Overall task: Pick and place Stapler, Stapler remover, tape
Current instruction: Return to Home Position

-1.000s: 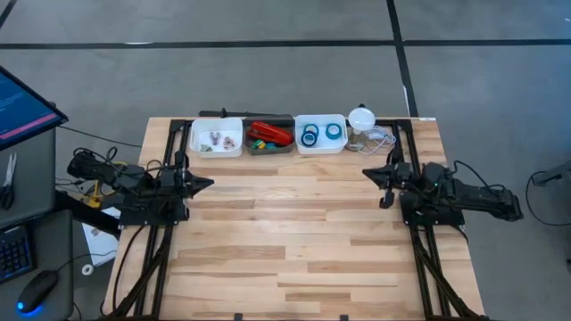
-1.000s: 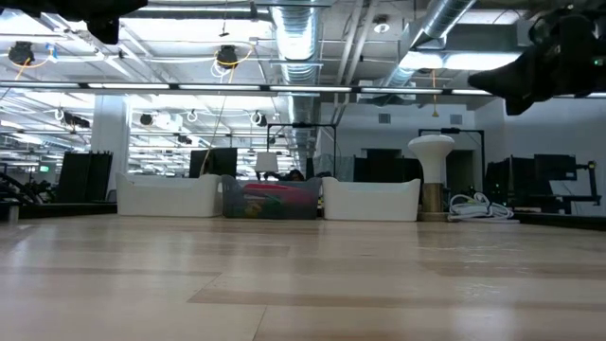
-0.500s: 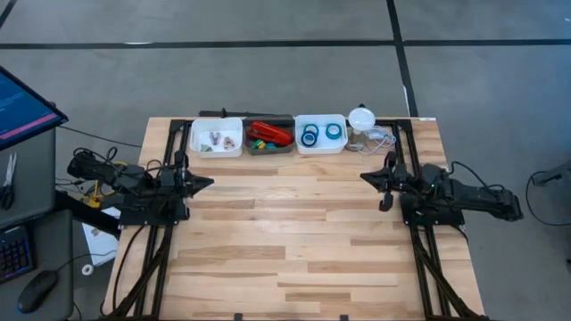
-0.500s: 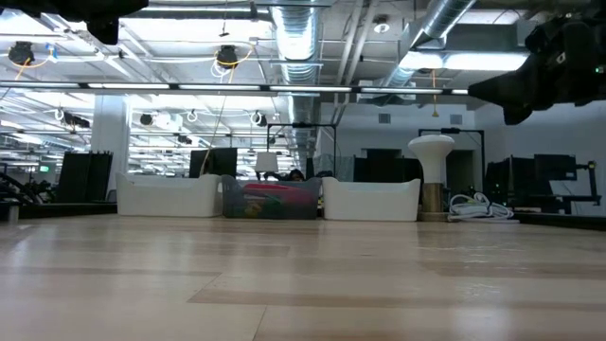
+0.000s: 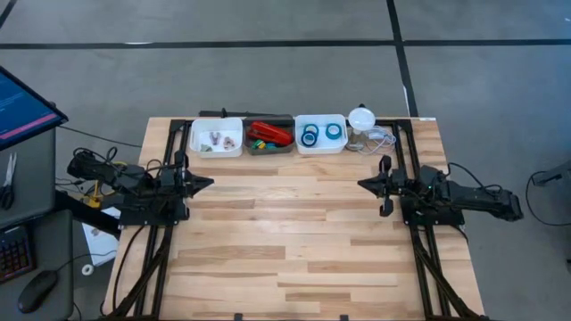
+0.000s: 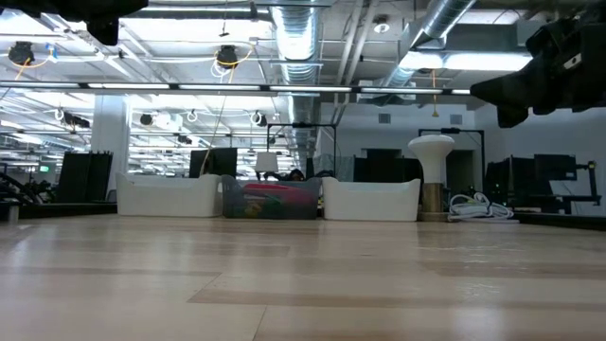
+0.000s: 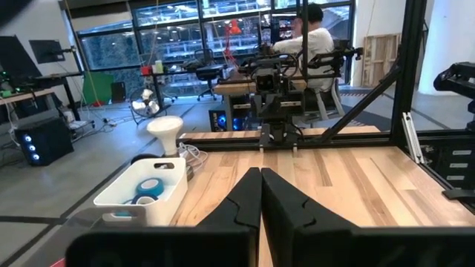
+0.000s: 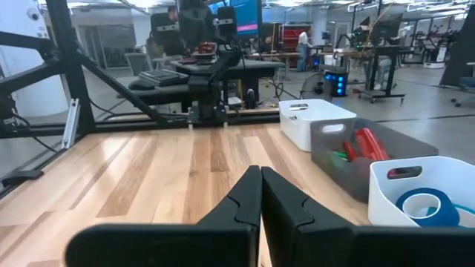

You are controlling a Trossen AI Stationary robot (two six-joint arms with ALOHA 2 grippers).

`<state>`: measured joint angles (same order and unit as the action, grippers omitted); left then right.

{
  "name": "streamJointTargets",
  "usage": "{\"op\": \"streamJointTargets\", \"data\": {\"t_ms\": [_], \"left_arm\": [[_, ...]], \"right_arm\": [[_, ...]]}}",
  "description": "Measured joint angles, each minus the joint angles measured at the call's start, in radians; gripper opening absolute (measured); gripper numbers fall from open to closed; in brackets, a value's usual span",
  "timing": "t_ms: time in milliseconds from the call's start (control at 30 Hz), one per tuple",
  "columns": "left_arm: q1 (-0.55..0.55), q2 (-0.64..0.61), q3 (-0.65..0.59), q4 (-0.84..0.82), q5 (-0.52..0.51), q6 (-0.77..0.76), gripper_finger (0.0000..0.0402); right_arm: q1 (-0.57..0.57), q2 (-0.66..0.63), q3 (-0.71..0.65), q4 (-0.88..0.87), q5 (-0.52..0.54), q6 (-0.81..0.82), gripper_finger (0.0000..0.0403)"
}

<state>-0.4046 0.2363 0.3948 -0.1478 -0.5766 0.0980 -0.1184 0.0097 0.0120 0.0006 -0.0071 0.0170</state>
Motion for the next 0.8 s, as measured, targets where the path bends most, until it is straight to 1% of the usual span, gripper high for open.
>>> {"op": "streamJointTargets", "data": {"t_ms": [800], "left_arm": [[0.0,0.0,0.0,0.0,0.0,-0.002,0.0002]], "right_arm": [[0.0,0.003,0.0,-0.003,0.003,0.002,0.0]]}}
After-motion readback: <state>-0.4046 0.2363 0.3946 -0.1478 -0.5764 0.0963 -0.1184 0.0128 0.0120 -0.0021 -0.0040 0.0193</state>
